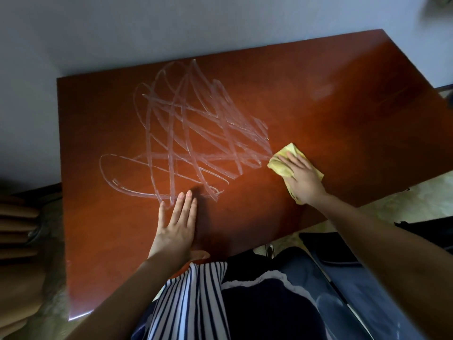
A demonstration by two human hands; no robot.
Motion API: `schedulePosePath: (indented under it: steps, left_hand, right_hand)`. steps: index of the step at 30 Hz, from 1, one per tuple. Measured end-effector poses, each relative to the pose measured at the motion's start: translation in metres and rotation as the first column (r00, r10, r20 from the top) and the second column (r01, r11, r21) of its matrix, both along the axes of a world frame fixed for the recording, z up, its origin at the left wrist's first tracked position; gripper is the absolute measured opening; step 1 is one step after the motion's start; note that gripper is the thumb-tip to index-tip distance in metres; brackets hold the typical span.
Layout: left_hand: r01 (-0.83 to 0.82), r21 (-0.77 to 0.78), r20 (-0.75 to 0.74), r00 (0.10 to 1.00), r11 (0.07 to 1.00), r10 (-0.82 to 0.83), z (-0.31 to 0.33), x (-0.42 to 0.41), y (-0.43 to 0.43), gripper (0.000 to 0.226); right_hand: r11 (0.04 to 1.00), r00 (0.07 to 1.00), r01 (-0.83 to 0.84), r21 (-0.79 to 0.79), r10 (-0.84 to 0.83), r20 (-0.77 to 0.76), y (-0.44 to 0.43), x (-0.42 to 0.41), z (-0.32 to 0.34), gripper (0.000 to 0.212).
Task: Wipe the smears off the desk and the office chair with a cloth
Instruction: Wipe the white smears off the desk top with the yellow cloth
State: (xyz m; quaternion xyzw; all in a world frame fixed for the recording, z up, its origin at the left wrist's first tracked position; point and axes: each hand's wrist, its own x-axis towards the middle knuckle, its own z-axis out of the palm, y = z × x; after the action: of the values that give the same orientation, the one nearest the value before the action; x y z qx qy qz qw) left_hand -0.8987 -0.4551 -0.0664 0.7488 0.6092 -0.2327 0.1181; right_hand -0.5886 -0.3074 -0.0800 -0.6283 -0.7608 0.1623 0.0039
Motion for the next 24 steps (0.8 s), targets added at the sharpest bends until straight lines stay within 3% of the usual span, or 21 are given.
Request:
schedulePosePath:
  steps: [3,6,11,16,24]
  left_hand:
    - [-0.084,-0.035,-0.033,0.996,0.996,0.083,0.001,0.002,-0.001,0.127]
    - [-0.106,-0.043,-0.043,0.994,0.993,0.104,0.001,0.003,0.000,0.129]
    - [-0.095,-0.028,-0.061,0.994,0.995,0.093,0.001,0.005,0.001,0.130]
    - [-0.075,-0.018,-0.059,0.996,0.997,0.074,0.001,0.002,0.000,0.130]
    - [-0.035,0.006,-0.039,0.999,0.999,0.035,-0.002,0.002,0.002,0.130]
  right_hand:
    - [0.967,0.975,0.224,-0.123,-0.222,0.030,0.029,-0.033,-0.003,0.050]
    - [0.948,0.963,0.268,-0.172,-0.260,0.069,0.031,-0.062,-0.009,0.054]
    - [0.998,0.993,0.031,-0.060,-0.024,0.114,-0.011,-0.100,-0.017,0.058]
    - [0.979,0.979,-0.199,0.048,0.196,0.061,-0.072,-0.107,-0.021,0.066]
    - [0.938,0.939,-0.343,0.057,0.341,0.044,-0.126,-0.075,-0.015,0.070]
